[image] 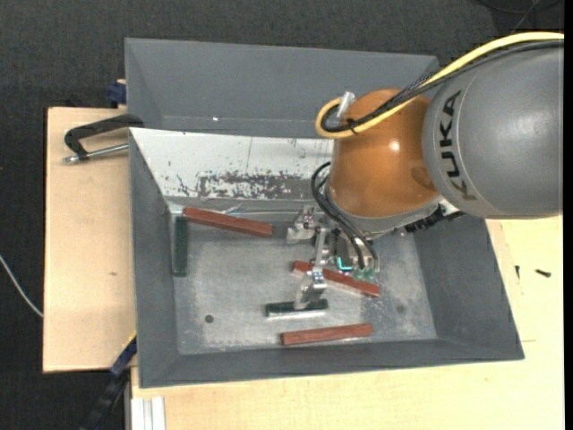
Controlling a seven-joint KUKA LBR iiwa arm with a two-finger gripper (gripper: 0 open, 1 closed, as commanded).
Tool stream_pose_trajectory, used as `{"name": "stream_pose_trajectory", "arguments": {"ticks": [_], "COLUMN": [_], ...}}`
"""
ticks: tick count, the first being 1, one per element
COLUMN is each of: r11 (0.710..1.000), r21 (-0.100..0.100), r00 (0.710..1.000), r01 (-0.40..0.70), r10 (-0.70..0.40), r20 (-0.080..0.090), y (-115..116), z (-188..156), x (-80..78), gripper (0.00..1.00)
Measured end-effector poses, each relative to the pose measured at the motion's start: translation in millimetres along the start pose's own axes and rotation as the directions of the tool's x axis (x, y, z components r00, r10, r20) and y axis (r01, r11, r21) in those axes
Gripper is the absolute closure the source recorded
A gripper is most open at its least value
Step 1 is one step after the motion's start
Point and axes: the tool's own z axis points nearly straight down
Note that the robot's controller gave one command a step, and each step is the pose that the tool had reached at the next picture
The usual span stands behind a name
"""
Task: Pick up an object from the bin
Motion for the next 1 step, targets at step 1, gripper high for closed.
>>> {"name": "stream_pose_trajectory", "arguments": {"ticks": [1], "r11": [1.0], "r21": [-0.001], "r00": [1.0], "r01": [-0.001], "r10": [0.002], "r20": [0.008], "y": [-0.4], "z": [-3.9], "x": [-1.9], "gripper": [0.0]}}
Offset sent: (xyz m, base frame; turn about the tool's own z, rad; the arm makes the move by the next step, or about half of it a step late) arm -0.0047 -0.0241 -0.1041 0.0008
